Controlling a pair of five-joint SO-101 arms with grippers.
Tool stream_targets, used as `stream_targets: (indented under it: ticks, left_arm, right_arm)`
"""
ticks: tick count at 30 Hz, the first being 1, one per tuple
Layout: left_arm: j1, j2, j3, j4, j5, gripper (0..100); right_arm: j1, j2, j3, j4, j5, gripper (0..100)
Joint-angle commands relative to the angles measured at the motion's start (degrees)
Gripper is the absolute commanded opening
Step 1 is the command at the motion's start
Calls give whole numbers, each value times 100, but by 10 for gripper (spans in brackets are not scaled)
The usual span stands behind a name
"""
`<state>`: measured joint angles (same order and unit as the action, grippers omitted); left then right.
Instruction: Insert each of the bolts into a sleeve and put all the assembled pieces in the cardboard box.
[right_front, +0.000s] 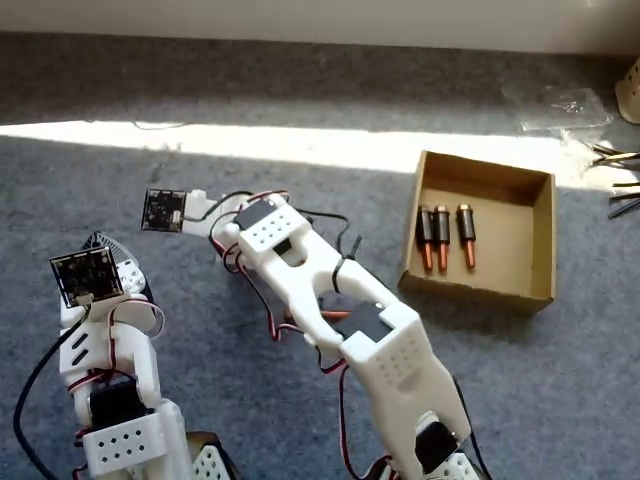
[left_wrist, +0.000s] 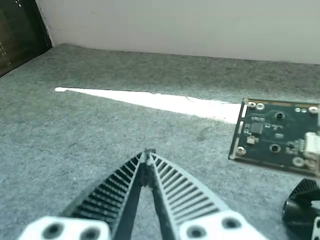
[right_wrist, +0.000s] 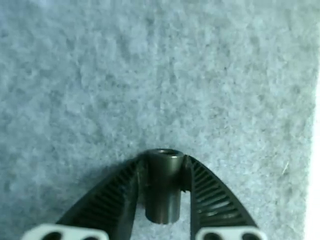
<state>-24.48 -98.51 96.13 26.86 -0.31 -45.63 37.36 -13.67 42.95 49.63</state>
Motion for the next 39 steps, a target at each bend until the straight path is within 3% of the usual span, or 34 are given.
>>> stream_targets:
  ticks: [1,9,13,19,39]
  left_arm:
    - [110,-57,119,-123,26,6]
    - [119,-57,119,-123,26,6]
    - [119,-57,119,-123,26,6]
    - [119,-57,119,-123,26,6]
    - [119,-48,119,-123,26,6]
  right_arm:
    - [75,13,-418,-48,70,92]
    - [84,40,-769,637,62,94]
    - [119,40,-980,892,18,148]
    - [119,48,-945,998,44,81]
    - [295,40,-980,1385,44,81]
